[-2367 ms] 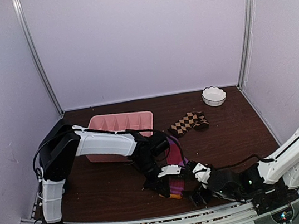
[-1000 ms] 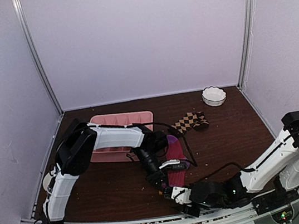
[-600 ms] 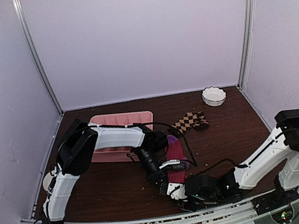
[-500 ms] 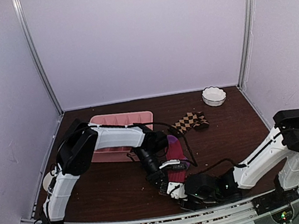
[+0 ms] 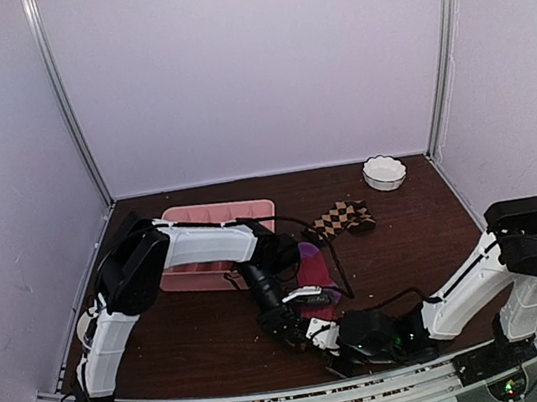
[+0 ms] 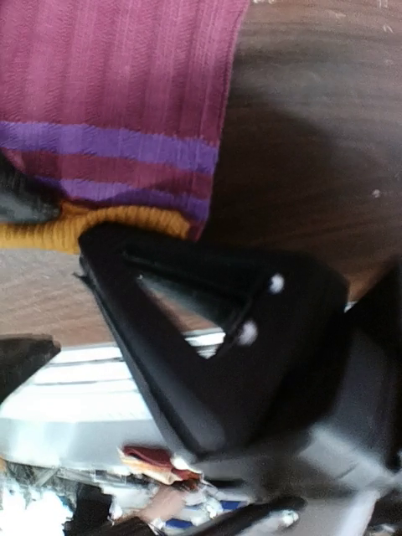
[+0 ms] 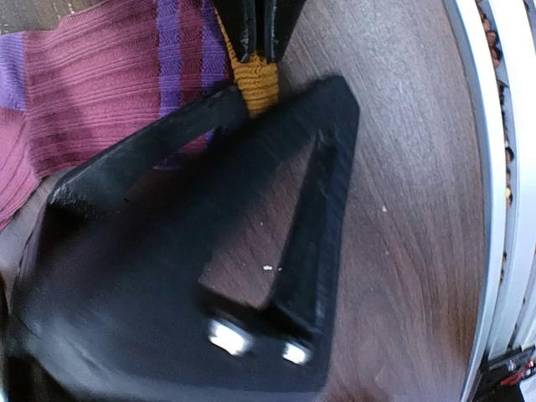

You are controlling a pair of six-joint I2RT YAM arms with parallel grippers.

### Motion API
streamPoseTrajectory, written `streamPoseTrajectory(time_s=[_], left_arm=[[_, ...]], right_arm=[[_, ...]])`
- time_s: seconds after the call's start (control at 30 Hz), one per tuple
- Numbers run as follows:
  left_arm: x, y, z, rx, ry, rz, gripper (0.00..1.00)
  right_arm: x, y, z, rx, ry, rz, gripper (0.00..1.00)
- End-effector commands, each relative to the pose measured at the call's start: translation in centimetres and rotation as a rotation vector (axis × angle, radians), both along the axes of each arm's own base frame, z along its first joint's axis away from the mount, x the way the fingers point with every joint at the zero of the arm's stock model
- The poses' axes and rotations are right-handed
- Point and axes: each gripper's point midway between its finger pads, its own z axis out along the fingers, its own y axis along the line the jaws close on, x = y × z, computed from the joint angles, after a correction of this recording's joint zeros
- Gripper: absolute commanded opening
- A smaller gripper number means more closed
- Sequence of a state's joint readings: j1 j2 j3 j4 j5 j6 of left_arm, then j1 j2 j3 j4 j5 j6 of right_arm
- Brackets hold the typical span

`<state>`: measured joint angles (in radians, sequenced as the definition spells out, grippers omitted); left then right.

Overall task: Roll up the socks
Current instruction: Roll the sock at the center of the board.

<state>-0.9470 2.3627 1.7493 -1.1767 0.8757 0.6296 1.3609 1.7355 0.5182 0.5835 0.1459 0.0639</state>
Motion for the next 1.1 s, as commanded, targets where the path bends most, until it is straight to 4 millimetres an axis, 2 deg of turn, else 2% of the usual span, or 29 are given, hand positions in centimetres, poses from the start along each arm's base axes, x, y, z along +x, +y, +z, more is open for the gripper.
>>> streamPoseTrajectory(time_s=[0.0, 0.03, 0.07, 0.27, 0.37, 0.5, 0.73, 0.9, 1.07], left_arm=[[2.8, 1.8, -0.1, 0.001, -0.211, 0.0, 0.56], [3.0, 2.0, 0.4, -0.018, -0.237, 0.006, 0.65], [3.1, 2.2, 1.2, -0.042, -0.266, 0.011, 0.67], [2.7, 2.9, 3.3, -0.19, -0.398, 0.008, 0.69], [2.2, 2.5, 3.3, -0.247, -0.442, 0.004, 0.67], [1.3, 1.5, 2.4, -0.297, -0.545, -0.057, 0.65], [2.5, -1.0, 1.7, -0.333, -0.669, -0.085, 0.53], [2.5, -1.3, 1.4, -0.336, -0.665, -0.092, 0.43], [1.7, -1.0, 0.1, -0.309, -0.621, -0.103, 0.31]], right_arm=[[-1.7, -3.4, -5.6, -0.119, 0.186, -0.039, 0.0], [-1.8, -3.6, -6.1, -0.115, 0.216, -0.051, 0.0], [-2.0, -3.6, -6.3, -0.103, 0.242, -0.059, 0.0], [-2.1, -4.3, -6.2, 0.018, 0.37, -0.142, 0.0], [-2.0, -5.0, -6.5, 0.059, 0.43, -0.175, 0.0], [-1.8, -5.4, -6.7, 0.094, 0.495, -0.198, 0.0], [-1.3, -5.9, -7.2, 0.105, 0.587, -0.219, 0.0], [-1.3, -6.2, -7.5, 0.097, 0.613, -0.225, 0.0], [-1.2, -6.1, -7.5, 0.1, 0.626, -0.225, 0.0]])
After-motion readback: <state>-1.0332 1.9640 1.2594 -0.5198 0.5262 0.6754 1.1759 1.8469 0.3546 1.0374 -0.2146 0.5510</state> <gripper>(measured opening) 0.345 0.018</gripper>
